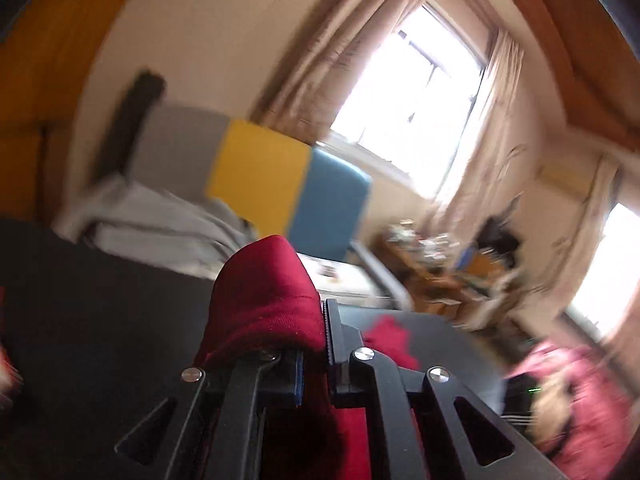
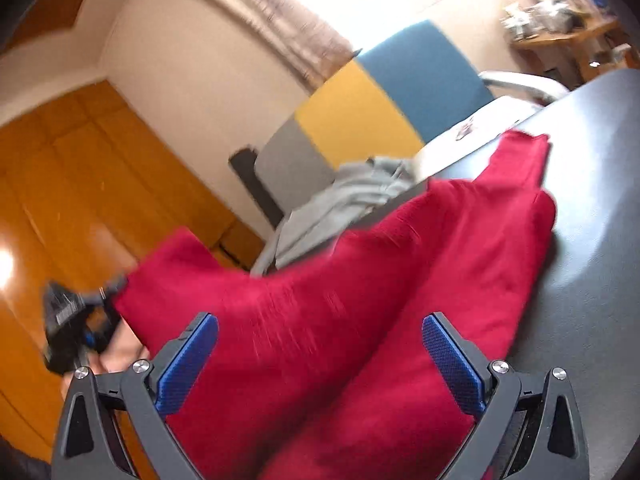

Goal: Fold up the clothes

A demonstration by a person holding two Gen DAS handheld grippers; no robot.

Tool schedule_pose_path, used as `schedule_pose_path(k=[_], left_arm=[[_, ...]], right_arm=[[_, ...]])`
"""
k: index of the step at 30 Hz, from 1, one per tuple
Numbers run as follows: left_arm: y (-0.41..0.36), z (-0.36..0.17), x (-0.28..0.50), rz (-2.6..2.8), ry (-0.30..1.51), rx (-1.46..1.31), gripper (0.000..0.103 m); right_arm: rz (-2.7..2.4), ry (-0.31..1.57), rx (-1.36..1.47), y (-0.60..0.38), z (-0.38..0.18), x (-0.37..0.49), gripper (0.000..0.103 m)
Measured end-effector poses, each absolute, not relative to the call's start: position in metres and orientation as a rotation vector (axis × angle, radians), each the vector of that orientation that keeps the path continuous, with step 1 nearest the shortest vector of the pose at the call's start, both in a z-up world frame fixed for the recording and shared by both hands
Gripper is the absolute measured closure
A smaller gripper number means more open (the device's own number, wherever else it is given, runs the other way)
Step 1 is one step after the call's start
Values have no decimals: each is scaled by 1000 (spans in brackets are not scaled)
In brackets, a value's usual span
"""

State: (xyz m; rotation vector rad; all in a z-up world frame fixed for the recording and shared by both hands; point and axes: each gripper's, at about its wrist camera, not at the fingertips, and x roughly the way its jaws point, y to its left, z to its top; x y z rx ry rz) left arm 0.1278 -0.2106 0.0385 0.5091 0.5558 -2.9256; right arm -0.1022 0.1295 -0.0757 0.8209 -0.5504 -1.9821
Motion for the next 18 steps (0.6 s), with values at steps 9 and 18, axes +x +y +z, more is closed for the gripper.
schedule_pose_path(k=[9,18], left_arm=[[-307,-89,75,-2332,196,1184,93],[-356,-69,135,-2297,795,815,85]], right_arm=[[-1920,-129,1051,19,-144,-63,0],[-1937,-73,950,16,-151,-64,0]])
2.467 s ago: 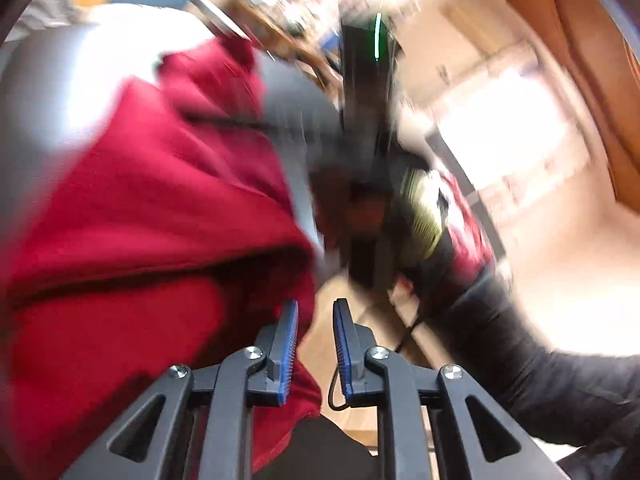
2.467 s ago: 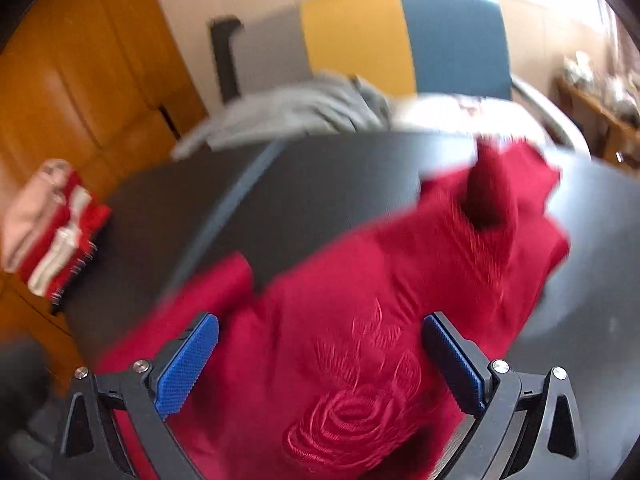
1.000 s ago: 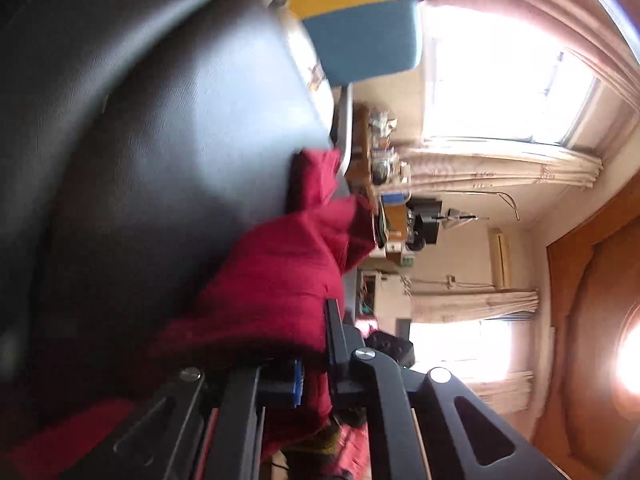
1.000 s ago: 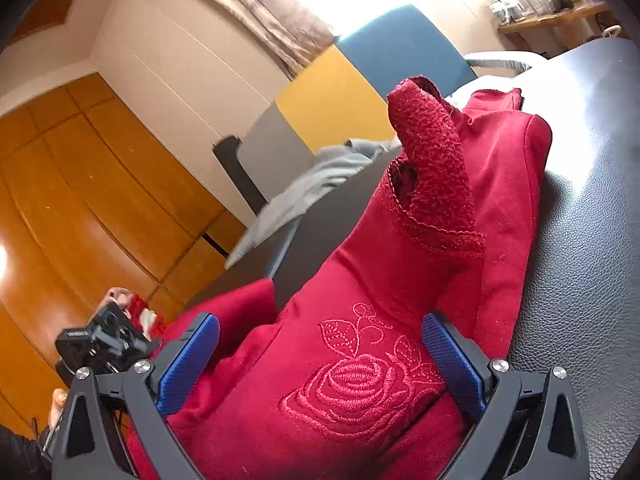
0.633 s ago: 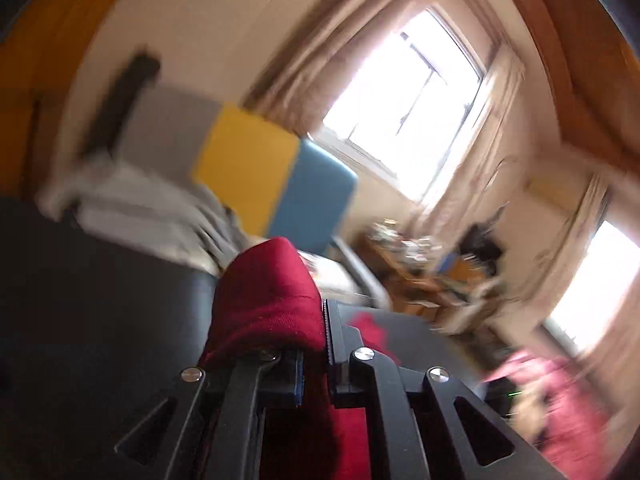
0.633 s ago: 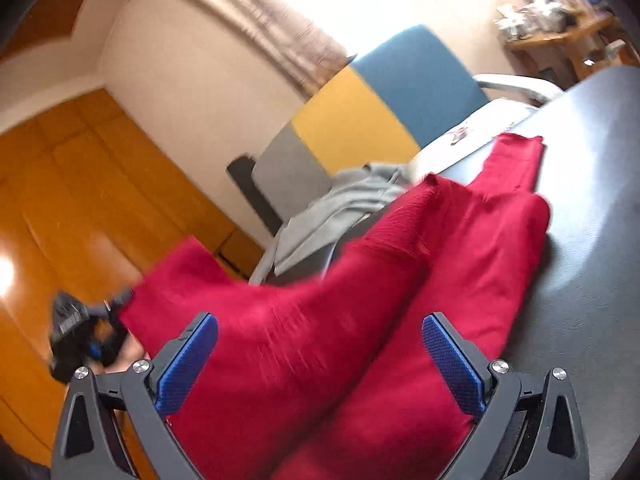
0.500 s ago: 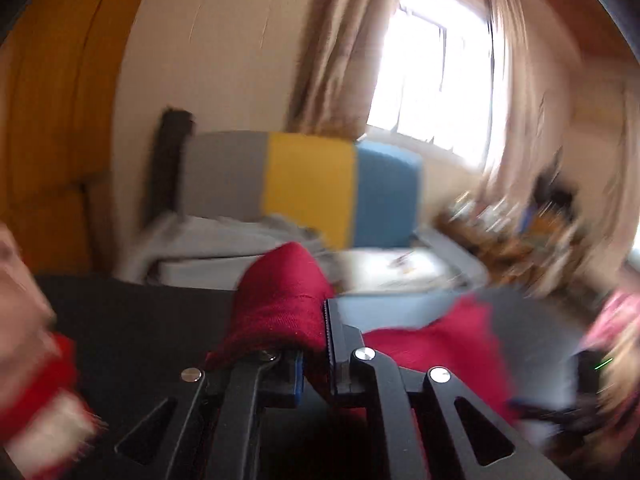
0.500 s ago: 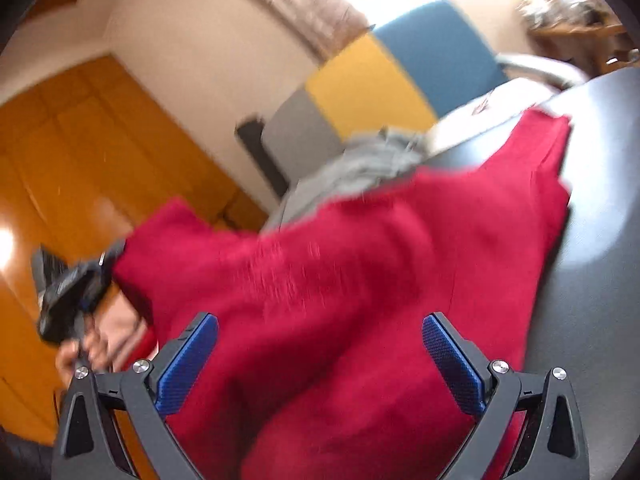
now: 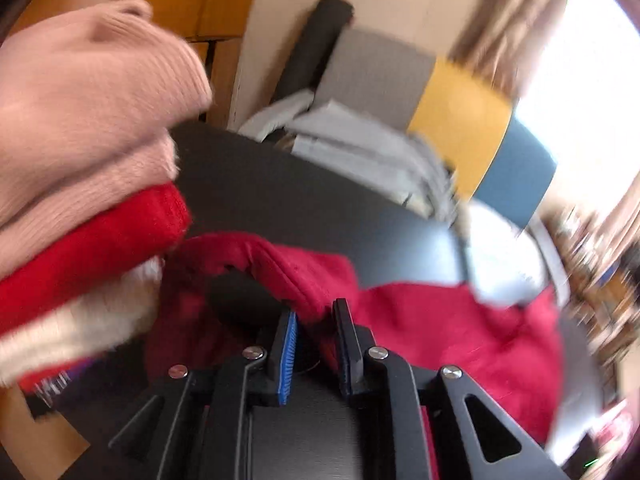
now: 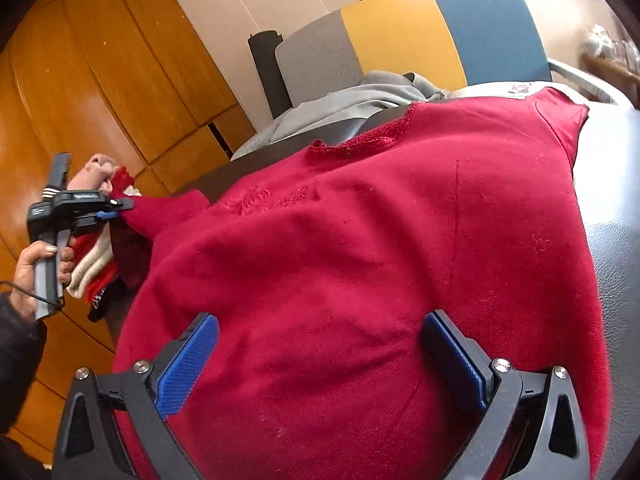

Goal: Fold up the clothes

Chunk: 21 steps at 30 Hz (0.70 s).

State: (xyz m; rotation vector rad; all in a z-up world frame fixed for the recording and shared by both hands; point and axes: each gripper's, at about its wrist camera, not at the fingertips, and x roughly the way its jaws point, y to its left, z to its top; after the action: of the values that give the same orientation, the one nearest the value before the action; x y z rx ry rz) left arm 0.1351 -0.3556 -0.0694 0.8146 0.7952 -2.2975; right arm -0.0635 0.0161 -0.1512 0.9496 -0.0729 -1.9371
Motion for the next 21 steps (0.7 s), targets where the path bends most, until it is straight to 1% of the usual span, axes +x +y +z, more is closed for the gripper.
schedule_pose_path(k=[2,4,6,8,10,12,13,15,19,21], left_arm=[[-325,-67,119,-2394,810,824,82],[-294,-72,100,-2488,798,861,82],[-258,-92,73,-2555,724,990,82],[-233,-113,55,-2574,704,1095,82],[-213,-146,29,-2560,628,1264,82],[-208,-171,28,-2525,634,1324,82],[-211,-180,25,-2522,636,1310,82],[-222,-182,21,-2544,568,1227,83],[-245,-191,4,-2530,462,1203,84],[-258,-195,-8,-2531,442,1208,84]], right_arm=[[-1944,-52,942,18,-150,-60,0],[-1953,-40,936,13,-150,-56,0],[-1953,-49,934,9,-150,-57,0],[-1945,-64,932,8,-150,-59,0],[-1939,-78,926,10,-150,-58,0],[-1939,-78,924,10,-150,-57,0],[-1939,-78,924,11,-150,-57,0],[-1938,-79,923,12,-150,-56,0],[-1939,-91,941,13,-150,-56,0],[-1927,-95,962,7,-149,-57,0]])
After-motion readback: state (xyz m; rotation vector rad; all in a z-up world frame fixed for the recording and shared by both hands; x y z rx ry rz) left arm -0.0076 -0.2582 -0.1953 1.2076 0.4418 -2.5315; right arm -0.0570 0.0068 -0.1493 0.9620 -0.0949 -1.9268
